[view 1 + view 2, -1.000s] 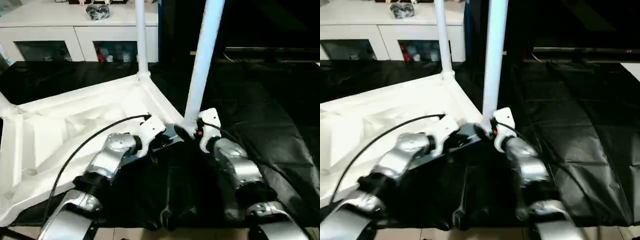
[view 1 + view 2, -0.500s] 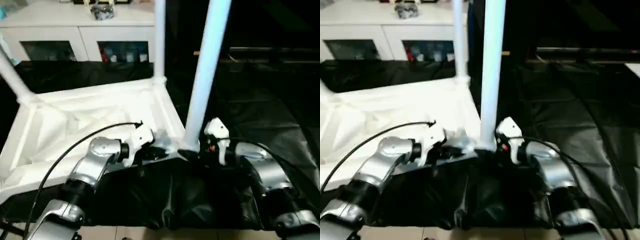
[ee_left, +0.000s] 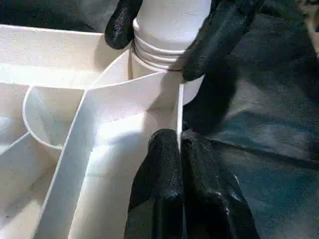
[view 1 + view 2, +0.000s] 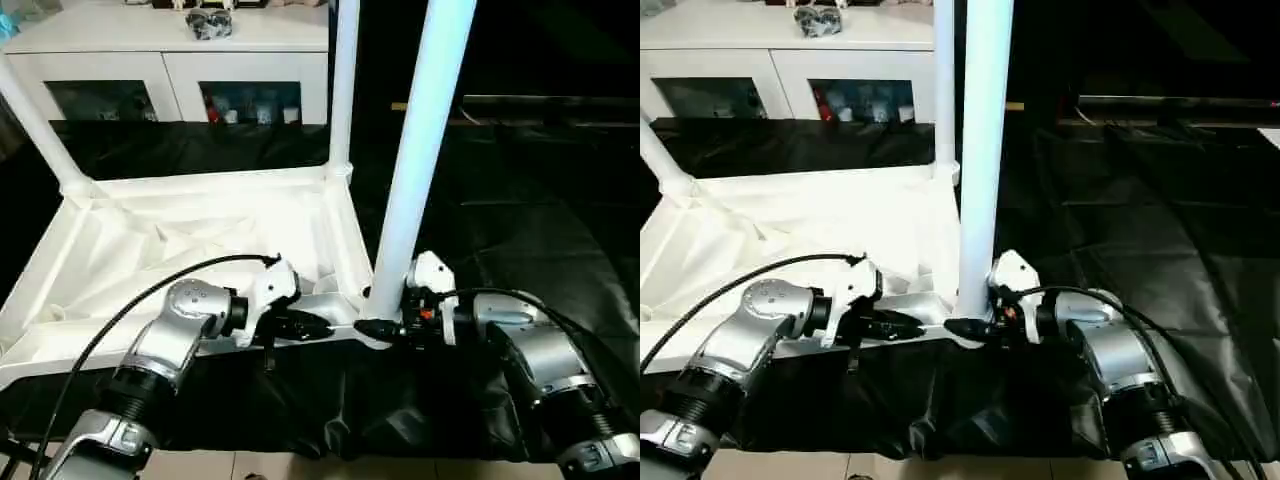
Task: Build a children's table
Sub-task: Rotate leg to tighten
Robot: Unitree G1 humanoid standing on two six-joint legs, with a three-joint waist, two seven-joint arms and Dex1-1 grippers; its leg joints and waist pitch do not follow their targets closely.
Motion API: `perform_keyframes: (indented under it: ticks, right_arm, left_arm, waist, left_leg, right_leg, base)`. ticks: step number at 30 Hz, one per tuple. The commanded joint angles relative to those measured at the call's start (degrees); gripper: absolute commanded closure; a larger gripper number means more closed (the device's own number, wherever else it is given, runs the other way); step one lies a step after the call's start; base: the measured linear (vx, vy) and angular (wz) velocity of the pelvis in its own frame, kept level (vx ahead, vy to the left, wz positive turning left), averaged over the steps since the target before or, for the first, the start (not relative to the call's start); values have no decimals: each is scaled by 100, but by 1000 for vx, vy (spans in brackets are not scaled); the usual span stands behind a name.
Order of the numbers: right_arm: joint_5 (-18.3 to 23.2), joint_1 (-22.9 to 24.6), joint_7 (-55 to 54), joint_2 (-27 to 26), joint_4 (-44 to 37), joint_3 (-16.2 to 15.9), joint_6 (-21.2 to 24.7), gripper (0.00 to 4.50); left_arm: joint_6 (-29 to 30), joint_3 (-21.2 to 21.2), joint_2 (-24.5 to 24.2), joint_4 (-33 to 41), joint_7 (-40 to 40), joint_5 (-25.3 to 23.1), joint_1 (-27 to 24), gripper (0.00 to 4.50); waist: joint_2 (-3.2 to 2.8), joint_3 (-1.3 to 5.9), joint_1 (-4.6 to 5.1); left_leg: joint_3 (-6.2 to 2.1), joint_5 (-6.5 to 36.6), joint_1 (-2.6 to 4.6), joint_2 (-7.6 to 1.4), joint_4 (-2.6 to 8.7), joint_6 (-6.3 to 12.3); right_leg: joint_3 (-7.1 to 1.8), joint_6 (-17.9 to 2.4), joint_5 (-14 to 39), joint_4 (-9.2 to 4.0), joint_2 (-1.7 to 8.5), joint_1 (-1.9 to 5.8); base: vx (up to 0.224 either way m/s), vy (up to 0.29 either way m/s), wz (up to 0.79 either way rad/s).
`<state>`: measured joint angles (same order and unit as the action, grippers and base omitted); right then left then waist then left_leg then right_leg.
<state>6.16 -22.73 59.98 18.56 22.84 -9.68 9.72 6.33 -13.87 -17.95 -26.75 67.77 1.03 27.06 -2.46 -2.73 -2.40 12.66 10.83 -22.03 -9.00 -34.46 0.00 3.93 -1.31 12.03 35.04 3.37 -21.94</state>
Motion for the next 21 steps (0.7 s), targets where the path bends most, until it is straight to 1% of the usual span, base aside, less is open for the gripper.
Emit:
perform_keyframes:
  ticks: [1, 2, 3, 4, 5, 6, 7, 8, 9, 10, 11, 12, 13, 14, 15, 16, 17, 18, 19, 20, 21]
  right_arm:
    - [-111, -78, -524, -488, 261, -231, -41, 183]
    - [-212, -185, -962, -658, 517, -154, -44, 183]
    - [-277, -254, -1245, -766, 677, -106, -33, 183]
    - [-289, -309, -1439, -856, 797, -58, -30, 183]
    - [-290, -484, -2047, -1170, 1150, 107, -15, 183]
    - [-275, -545, -2258, -1290, 1265, 171, -12, 183]
    - [-252, -611, -2499, -1437, 1370, 240, 18, 183]
    - [-238, -643, -2628, -1521, 1415, 276, 47, 183]
    - [-243, -771, -3109, -1828, 1606, 389, 95, 183]
    - [-274, -841, -3353, -1975, 1715, 432, 107, 183]
    - [-315, -892, -3439, -2078, 1811, 446, 28, 183]
    - [-328, -905, -3419, -2110, 1831, 431, -21, 183]
    - [-346, -929, -3363, -2166, 1871, 400, -128, 183]
    - [-316, -937, -3221, -2203, 1875, 383, -244, 149]
    - [-297, -948, -3187, -2220, 1897, 394, -291, 128]
    - [-283, -947, -3175, -2217, 1890, 407, -296, 128]
    - [-227, -944, -3135, -2197, 1858, 467, -321, 108]
    - [-203, -943, -3130, -2179, 1838, 505, -341, 104]
    - [-165, -944, -3061, -2114, 1777, 560, -383, 104]
    - [-180, -939, -2990, -2045, 1722, 559, -420, 86]
    - [-202, -929, -2935, -1997, 1691, 535, -449, 86]
  left_arm:
    - [-306, 124, 407, -174, -925, -111, 394, 450]
    - [-332, 189, 508, -345, -1264, -189, 504, 450]
    - [-336, 234, 570, -444, -1462, -223, 570, 450]
    - [-326, 256, 620, -480, -1574, -232, 608, 450]
    - [-308, 309, 788, -595, -1946, -282, 727, 450]
    - [-306, 319, 850, -632, -2082, -307, 768, 450]
    - [-304, 310, 916, -666, -2216, -342, 805, 450]
    - [-302, 295, 948, -679, -2277, -364, 819, 450]
    - [-299, 267, 1097, -760, -2504, -426, 879, 450]
    - [-306, 274, 1187, -800, -2615, -437, 905, 450]
    - [-326, 295, 1265, -862, -2717, -437, 936, 450]
    - [-329, 296, 1292, -878, -2730, -432, 944, 450]
    - [-343, 289, 1339, -906, -2747, -427, 956, 450]
    - [-361, 270, 1369, -914, -2740, -424, 947, 450]
    - [-374, 264, 1380, -924, -2743, -430, 944, 450]
    - [-375, 261, 1378, -915, -2721, -423, 935, 450]
    - [-381, 246, 1367, -872, -2617, -392, 890, 450]
    - [-389, 235, 1355, -837, -2547, -369, 857, 450]
    - [-373, 251, 1330, -724, -2345, -251, 763, 450]
    - [-372, 264, 1299, -651, -2214, -188, 697, 450]
    - [-370, 264, 1275, -627, -2162, -175, 672, 450]
  waist:
    - [55, 315, 50]
    - [72, 318, 73]
    - [61, 311, 107]
    - [59, 317, 112]
    - [54, 298, 154]
    - [58, 315, 149]
    - [57, 322, 159]
    - [42, 326, 167]
    - [49, 334, 180]
    - [38, 342, 192]
    - [39, 344, 216]
    - [45, 348, 218]
    - [37, 358, 212]
    - [52, 363, 197]
    - [49, 363, 196]
    - [46, 368, 192]
    - [54, 356, 193]
    - [61, 349, 193]
    - [50, 344, 195]
    - [48, 342, 197]
    - [47, 348, 198]
  left_leg:
    - [-311, 1178, 148, -524, 403, 255]
    - [-323, 1235, 149, -518, 404, 173]
    - [-330, 1309, 155, -502, 411, 108]
    - [-332, 1333, 167, -506, 410, 80]
    - [-340, 1397, 154, -502, 425, 53]
    - [-349, 1397, 163, -502, 421, 33]
    - [-345, 1376, 161, -503, 418, 26]
    - [-341, 1322, 159, -518, 417, 45]
    - [-339, 1235, 144, -513, 417, 92]
    - [-334, 1190, 141, -511, 414, 106]
    - [-331, 1122, 135, -501, 411, 133]
    - [-325, 1106, 135, -498, 404, 155]
    - [-320, 1050, 134, -501, 390, 192]
    - [-312, 927, 116, -502, 376, 297]
    - [-314, 885, 104, -499, 374, 335]
    - [-311, 856, 110, -503, 370, 367]
    - [-307, 878, 110, -503, 370, 408]
    - [-309, 919, 114, -506, 375, 415]
    - [-313, 1000, 121, -510, 383, 404]
    - [-315, 1039, 117, -512, 381, 375]
    - [-320, 1018, 118, -520, 386, 369]
  right_leg:
    - [-374, -1256, 1289, -500, 613, 154]
    - [-368, -1242, 1391, -505, 618, 161]
    - [-362, -1238, 1548, -521, 615, 156]
    - [-362, -1222, 1582, -525, 617, 160]
    - [-372, -1213, 1654, -539, 614, 138]
    - [-363, -1187, 1668, -533, 621, 156]
    - [-371, -1188, 1628, -530, 627, 156]
    - [-385, -1204, 1455, -522, 629, 152]
    - [-380, -1230, 1280, -497, 620, 167]
    - [-382, -1260, 1174, -485, 619, 160]
    - [-374, -1296, 1040, -476, 613, 170]
    - [-372, -1306, 992, -477, 614, 173]
    - [-374, -1337, 868, -464, 629, 184]
    - [-374, -1370, 653, -444, 635, 205]
    - [-370, -1378, 606, -437, 637, 215]
    - [-369, -1381, 571, -436, 637, 212]
    - [-367, -1385, 618, -447, 636, 207]
    - [-367, -1378, 692, -456, 635, 204]
    - [-365, -1357, 851, -468, 634, 200]
    - [-368, -1343, 944, -474, 637, 203]
    - [-366, -1344, 915, -463, 635, 206]
  base:
    - [0, 0, 0]
    - [0, 0, 0]
    - [0, 0, 0]
    - [0, 0, 0]
    - [0, 0, 0]
    - [0, 0, 0]
    - [0, 0, 0]
    - [0, 0, 0]
    - [0, 0, 0]
    - [0, 0, 0]
    - [0, 0, 0]
    - [0, 0, 0]
    - [0, 0, 0]
    - [0, 0, 0]
    - [0, 0, 0]
    - [0, 0, 0]
    - [0, 0, 0]
    - [0, 0, 0]
    - [0, 0, 0]
    - [0, 0, 0]
    - [0, 0, 0]
